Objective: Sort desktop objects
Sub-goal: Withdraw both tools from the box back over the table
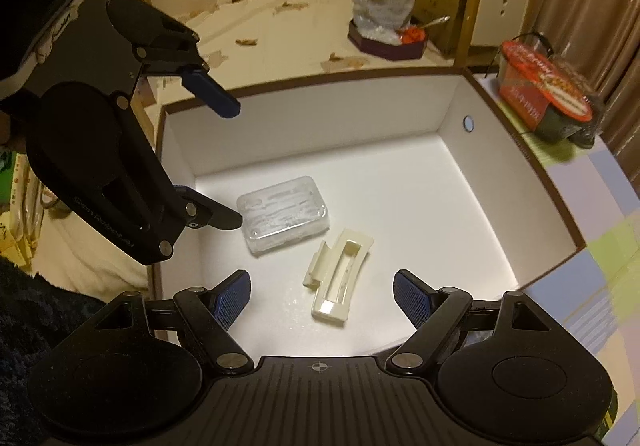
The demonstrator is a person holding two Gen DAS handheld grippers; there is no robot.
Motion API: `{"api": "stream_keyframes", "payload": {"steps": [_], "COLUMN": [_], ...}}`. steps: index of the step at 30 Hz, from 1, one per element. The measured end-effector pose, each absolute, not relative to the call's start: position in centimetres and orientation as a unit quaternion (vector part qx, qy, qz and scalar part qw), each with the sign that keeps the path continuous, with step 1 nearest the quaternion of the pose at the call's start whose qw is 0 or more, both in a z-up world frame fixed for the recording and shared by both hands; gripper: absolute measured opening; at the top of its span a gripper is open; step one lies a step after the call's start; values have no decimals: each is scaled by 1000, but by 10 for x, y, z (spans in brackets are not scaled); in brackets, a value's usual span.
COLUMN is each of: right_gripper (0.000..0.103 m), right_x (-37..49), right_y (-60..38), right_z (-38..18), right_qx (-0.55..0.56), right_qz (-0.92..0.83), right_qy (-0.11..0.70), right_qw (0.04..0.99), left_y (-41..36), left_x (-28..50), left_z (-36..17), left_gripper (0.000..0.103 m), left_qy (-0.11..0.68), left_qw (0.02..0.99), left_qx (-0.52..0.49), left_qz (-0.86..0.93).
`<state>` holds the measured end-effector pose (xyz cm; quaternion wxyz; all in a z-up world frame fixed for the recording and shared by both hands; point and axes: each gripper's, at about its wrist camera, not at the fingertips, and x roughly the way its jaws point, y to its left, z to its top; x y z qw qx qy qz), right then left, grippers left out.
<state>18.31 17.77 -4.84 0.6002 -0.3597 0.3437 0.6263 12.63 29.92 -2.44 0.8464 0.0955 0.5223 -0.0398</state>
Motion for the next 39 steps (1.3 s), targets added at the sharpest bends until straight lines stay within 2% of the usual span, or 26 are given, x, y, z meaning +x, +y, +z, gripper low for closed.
{"api": "stream_keyframes", "payload": {"steps": [5, 25, 39], "right_gripper": [81, 81, 81], "right_x": [182, 200, 248], "right_y": [161, 70, -35], "right_z": [-38, -17, -18], "right_qx": [-348, -307, -256], "right_qz": [630, 636, 572], "right_qy": [332, 328, 376], "right_qw": [610, 628, 682], "left_y": [288, 209, 121], "left_x": [117, 92, 102], "left_z": [-14, 5, -4], "left_gripper": [88, 90, 90], "left_qy": [513, 503, 494], "left_qw": [852, 860, 866], "left_qx": [99, 90, 79], "left_qz": [-24, 16, -13]}}
